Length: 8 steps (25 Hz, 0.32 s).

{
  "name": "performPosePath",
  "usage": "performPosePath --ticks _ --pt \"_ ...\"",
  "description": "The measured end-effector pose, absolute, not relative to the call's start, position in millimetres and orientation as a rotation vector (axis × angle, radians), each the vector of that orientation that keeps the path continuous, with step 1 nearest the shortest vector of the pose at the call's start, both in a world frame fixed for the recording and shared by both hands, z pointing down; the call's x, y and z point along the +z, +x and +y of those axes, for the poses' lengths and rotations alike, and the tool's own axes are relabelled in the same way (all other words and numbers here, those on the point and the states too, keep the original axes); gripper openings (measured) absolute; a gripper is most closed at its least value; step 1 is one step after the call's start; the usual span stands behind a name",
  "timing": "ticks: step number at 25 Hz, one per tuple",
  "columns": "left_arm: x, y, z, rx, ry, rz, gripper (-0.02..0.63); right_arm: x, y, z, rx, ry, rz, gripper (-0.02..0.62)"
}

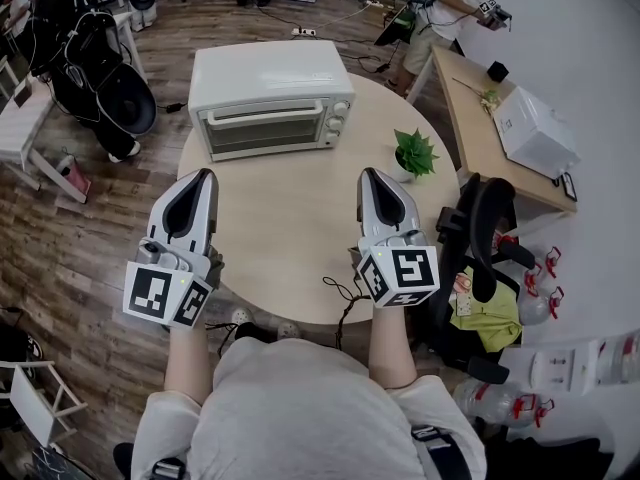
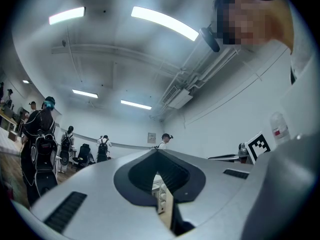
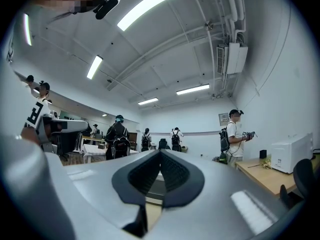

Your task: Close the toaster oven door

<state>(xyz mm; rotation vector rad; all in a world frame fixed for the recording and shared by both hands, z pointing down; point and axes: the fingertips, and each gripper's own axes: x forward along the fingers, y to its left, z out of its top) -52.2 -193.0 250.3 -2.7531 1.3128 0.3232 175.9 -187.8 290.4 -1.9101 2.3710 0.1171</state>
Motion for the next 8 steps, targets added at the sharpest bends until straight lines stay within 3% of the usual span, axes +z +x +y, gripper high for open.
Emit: performPosePath --ticks 8 --pt "252.1 -54.4 -195.2 0.329 -2.757 1.311 0.008 291.1 172.5 -189.1 0.112 -1.900 2.369 0.011"
